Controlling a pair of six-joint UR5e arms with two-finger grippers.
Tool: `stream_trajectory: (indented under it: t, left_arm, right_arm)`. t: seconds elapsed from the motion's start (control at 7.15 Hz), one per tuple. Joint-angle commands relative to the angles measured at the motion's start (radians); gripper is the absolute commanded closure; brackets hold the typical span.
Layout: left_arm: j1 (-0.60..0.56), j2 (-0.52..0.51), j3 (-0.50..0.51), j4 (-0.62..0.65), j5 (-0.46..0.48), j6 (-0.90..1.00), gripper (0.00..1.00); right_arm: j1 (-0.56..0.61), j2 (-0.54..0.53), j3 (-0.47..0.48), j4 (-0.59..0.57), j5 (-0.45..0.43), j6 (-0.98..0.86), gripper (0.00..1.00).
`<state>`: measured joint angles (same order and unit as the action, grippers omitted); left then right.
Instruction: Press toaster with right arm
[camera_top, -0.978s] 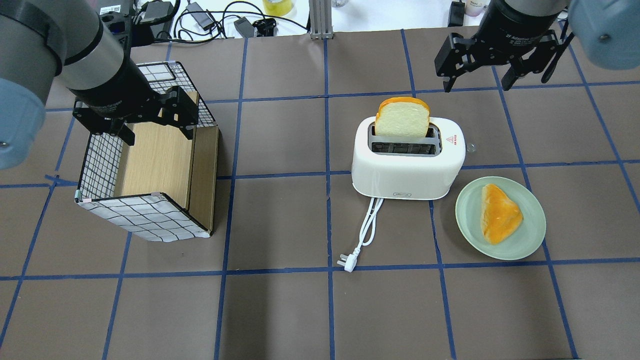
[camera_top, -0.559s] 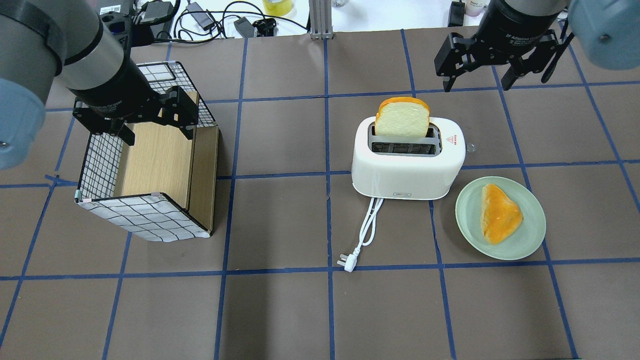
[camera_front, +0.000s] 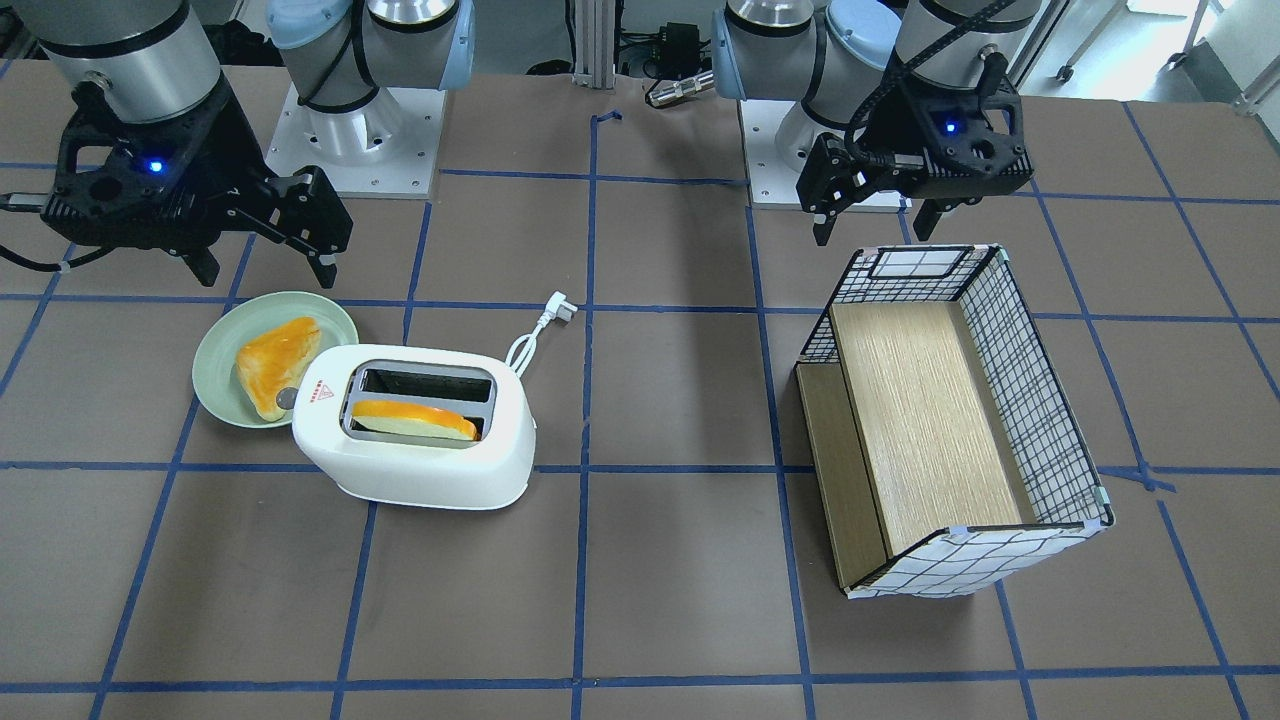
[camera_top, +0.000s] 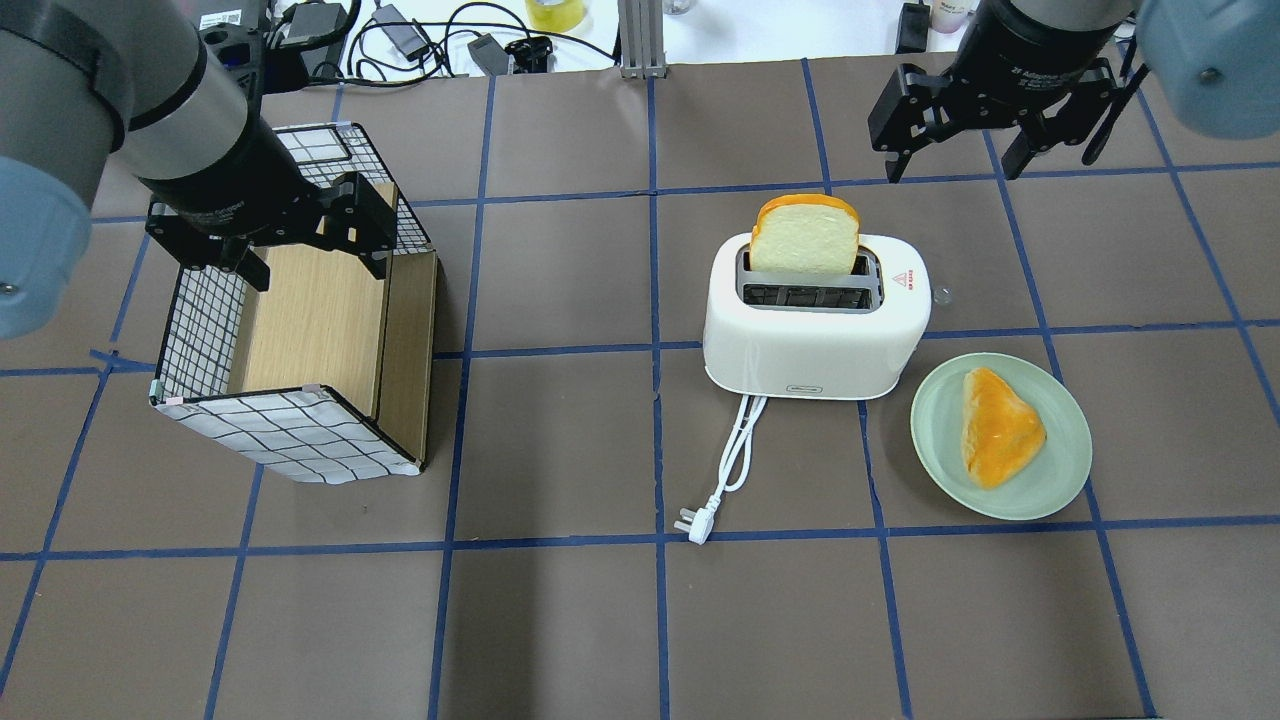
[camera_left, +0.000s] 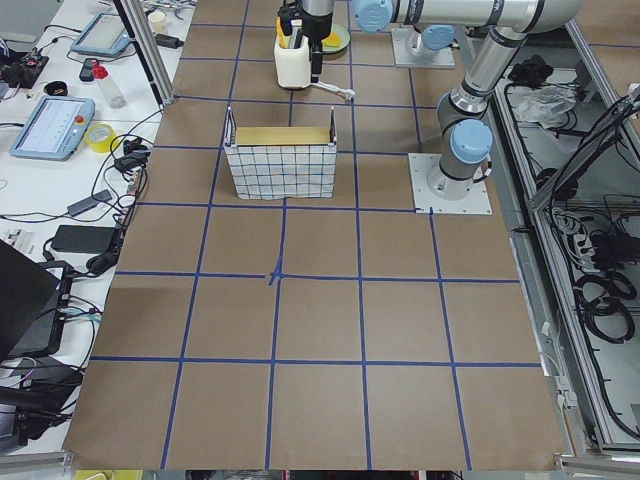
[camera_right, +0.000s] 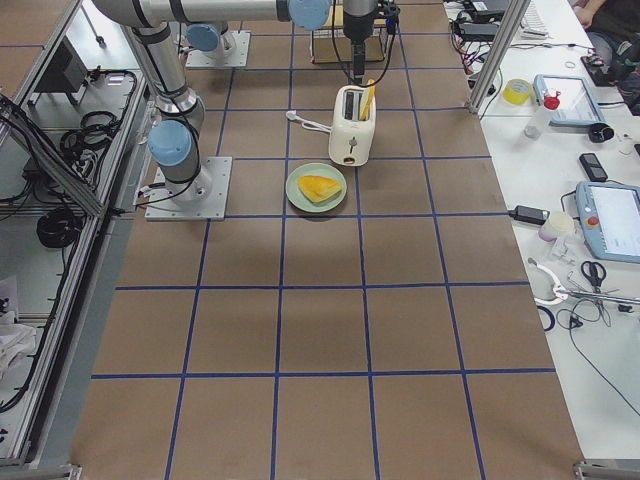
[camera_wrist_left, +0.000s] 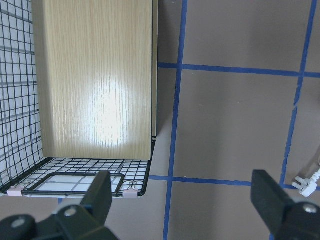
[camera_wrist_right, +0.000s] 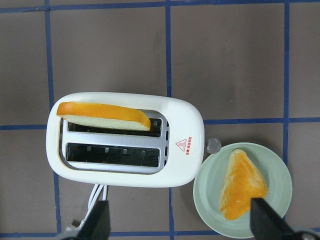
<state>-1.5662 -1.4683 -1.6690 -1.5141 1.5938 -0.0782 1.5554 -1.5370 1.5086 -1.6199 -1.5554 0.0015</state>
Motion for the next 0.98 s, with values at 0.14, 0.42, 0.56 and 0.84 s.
stream_trajectory:
  t: [0.14,0.42,0.56,0.84]
  left_arm:
    - [0.0,0.0,0.0,0.0,0.0,0.0,0.0]
    - [0.0,0.0,0.0,0.0,0.0,0.0,0.0]
    - [0.0,0.0,0.0,0.0,0.0,0.0,0.0]
    - [0.0,0.0,0.0,0.0,0.0,0.0,0.0]
  right_arm:
    - [0.0,0.0,0.001,0.0,0.0,0.002,0.0]
    - [0.0,0.0,0.001,-0.009,-0.002,0.003,0.0]
    - [0.0,0.0,0.001,-0.009,-0.002,0.003,0.0]
    - [-0.02,0.003,-0.001,-0.038,0.0,-0.046,0.0]
